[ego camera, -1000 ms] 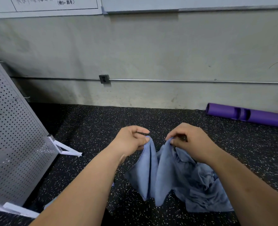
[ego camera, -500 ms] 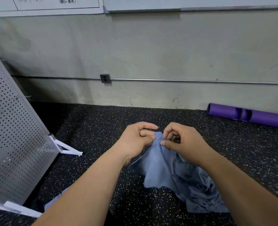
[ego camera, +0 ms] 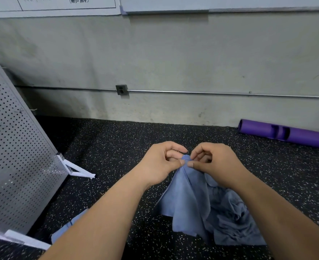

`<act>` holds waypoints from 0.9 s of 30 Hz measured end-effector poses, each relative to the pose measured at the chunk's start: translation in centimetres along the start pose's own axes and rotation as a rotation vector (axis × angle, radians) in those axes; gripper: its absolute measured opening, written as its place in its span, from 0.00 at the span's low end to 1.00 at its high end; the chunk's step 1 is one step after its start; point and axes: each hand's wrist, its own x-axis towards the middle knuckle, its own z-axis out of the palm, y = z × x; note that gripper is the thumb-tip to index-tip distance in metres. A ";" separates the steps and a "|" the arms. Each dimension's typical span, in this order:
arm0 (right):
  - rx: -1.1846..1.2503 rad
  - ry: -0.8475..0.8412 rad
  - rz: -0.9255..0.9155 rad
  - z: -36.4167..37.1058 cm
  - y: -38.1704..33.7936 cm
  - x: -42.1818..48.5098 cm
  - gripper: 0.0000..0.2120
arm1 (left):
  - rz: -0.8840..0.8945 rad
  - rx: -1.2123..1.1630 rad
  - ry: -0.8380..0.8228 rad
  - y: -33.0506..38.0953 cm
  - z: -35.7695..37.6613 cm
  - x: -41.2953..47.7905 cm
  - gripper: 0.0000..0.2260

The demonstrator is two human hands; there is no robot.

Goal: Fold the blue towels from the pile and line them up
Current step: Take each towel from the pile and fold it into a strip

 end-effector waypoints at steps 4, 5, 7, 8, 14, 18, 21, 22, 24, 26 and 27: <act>0.019 -0.006 -0.013 -0.3 0.3 0.2 0.11 | 0.018 0.076 0.030 -0.1 0.0 0.0 0.12; 0.023 0.002 -0.012 -0.3 0.4 0.2 0.12 | 0.025 0.098 0.030 -0.1 0.0 0.0 0.12; 0.019 0.013 0.000 0.0 0.4 0.1 0.13 | 0.037 0.130 0.029 -0.1 0.2 -0.1 0.12; 0.001 0.015 0.005 0.1 0.4 0.1 0.13 | 0.041 0.140 0.026 -0.1 0.2 -0.1 0.13; -0.139 -0.022 0.024 0.4 0.7 0.2 0.05 | 0.047 0.173 0.029 -0.3 0.1 -0.1 0.11; -0.163 -0.004 -0.005 0.7 0.8 0.1 0.06 | 0.033 0.210 0.042 -0.7 0.1 0.1 0.08; -0.160 0.013 -0.036 0.9 0.7 0.2 0.05 | 0.061 0.271 0.023 -0.8 0.1 0.1 0.05; -0.162 0.012 -0.040 0.9 0.7 0.3 0.05 | 0.071 0.298 0.015 -0.7 0.1 0.1 0.04; -0.155 0.002 -0.036 0.9 0.8 0.3 0.05 | 0.087 0.365 0.015 -0.7 0.1 0.0 0.03; -0.109 -0.024 -0.020 1.0 1.2 0.3 0.05 | 0.105 0.393 0.035 -0.7 0.1 0.1 0.04; -0.073 -0.049 -0.006 1.0 1.4 0.4 0.06 | 0.114 0.388 0.055 -0.8 0.0 0.2 0.05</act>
